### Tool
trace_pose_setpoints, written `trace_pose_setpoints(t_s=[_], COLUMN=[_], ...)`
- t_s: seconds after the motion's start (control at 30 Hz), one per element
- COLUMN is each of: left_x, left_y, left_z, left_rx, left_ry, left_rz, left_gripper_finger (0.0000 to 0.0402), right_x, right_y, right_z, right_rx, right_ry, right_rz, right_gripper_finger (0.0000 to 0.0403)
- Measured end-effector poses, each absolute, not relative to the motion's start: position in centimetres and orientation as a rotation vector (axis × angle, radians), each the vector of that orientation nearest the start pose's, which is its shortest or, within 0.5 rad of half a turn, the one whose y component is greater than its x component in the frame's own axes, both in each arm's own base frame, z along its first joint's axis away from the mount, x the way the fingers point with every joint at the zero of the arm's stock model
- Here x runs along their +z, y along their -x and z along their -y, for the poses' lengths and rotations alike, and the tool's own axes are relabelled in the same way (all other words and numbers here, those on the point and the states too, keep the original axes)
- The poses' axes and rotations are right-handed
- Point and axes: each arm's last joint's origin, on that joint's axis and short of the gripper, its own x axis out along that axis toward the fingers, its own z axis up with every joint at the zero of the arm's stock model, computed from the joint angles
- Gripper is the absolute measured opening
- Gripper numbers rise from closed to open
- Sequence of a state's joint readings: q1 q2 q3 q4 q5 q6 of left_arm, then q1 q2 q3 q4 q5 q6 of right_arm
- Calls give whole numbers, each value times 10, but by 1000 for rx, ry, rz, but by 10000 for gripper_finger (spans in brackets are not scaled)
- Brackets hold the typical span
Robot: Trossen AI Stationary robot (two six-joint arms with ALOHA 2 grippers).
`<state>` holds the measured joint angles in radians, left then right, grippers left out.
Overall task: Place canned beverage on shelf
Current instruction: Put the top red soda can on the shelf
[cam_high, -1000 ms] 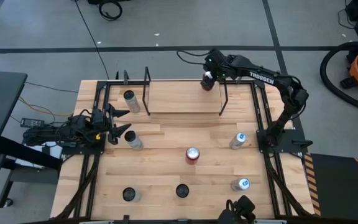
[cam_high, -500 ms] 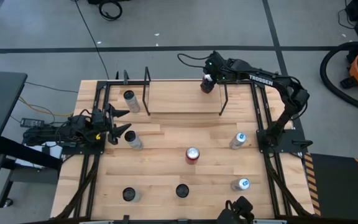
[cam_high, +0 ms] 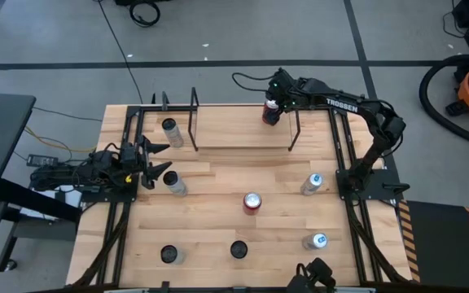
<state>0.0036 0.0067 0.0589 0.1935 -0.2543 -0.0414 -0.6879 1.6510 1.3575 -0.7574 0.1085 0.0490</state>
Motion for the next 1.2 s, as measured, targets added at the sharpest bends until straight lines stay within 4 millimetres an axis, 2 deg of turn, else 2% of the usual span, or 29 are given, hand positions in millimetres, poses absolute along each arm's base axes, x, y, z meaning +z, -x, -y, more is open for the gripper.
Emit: trace_pose_setpoints(t_s=[0.4,0.57,0.7,0.93,1.2], left_x=[201,201,202,202,202], left_y=[-90,-90,-90,-90,-90], left_z=[-8,-8,-8,-8,-8], left_rx=[251,251,251,251,251], left_ry=[72,71,72,72,73], left_rz=[250,250,253,254,261], left_gripper_finger=[307,307,307,307,307], right_x=[299,306,306,305,293], right_y=[-253,-261,-269,-272,-270], right_z=[211,209,207,200,198], right_rx=[-792,-794,-792,-822,-848], right_ry=[-296,-288,-271,-262,-265], right_rz=[-894,-794,-760,-775,-819], right_gripper_finger=[379,379,375,369,328])
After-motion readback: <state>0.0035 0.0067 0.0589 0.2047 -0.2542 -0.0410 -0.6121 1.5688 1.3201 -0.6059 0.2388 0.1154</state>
